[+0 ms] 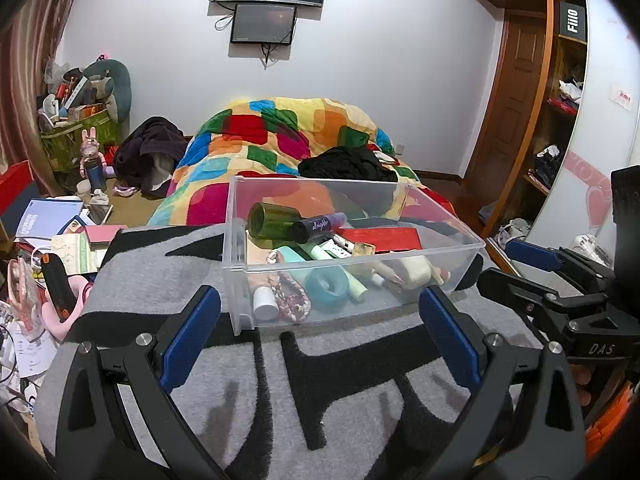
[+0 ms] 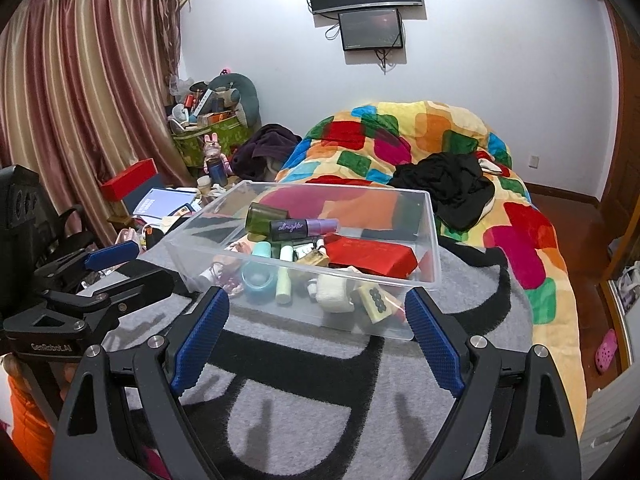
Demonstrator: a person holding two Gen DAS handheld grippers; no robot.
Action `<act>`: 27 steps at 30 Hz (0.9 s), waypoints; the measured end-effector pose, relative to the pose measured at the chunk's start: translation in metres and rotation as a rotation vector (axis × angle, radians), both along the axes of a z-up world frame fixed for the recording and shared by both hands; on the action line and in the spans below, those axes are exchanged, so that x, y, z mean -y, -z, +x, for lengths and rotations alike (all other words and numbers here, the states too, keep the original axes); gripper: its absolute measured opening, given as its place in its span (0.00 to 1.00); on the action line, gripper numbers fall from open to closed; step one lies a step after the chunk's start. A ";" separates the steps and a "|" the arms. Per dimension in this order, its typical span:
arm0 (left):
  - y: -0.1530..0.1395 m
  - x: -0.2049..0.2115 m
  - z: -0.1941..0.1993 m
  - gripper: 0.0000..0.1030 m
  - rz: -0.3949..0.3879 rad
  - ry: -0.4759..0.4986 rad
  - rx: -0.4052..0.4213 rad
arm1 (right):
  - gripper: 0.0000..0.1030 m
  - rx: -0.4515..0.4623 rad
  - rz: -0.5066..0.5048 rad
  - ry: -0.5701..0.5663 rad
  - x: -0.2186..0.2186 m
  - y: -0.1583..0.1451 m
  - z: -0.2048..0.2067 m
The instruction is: Organize objects
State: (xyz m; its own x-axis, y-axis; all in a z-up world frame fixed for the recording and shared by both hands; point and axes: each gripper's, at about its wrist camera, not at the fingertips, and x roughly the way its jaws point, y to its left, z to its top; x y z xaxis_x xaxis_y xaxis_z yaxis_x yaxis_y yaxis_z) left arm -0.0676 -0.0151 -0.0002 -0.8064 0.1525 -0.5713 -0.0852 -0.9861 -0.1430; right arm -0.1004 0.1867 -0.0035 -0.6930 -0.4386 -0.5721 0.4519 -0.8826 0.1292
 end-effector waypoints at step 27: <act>-0.005 -0.006 0.006 0.98 -0.017 0.010 -0.020 | 0.86 0.007 -0.018 -0.004 0.004 0.000 0.007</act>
State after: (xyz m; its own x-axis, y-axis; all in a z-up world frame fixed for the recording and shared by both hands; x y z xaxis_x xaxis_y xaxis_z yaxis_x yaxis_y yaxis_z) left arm -0.0616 -0.0087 0.0051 -0.8160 0.1513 -0.5579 -0.0978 -0.9874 -0.1246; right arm -0.0934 0.1823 -0.0036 -0.6875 -0.4514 -0.5688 0.4542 -0.8785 0.1482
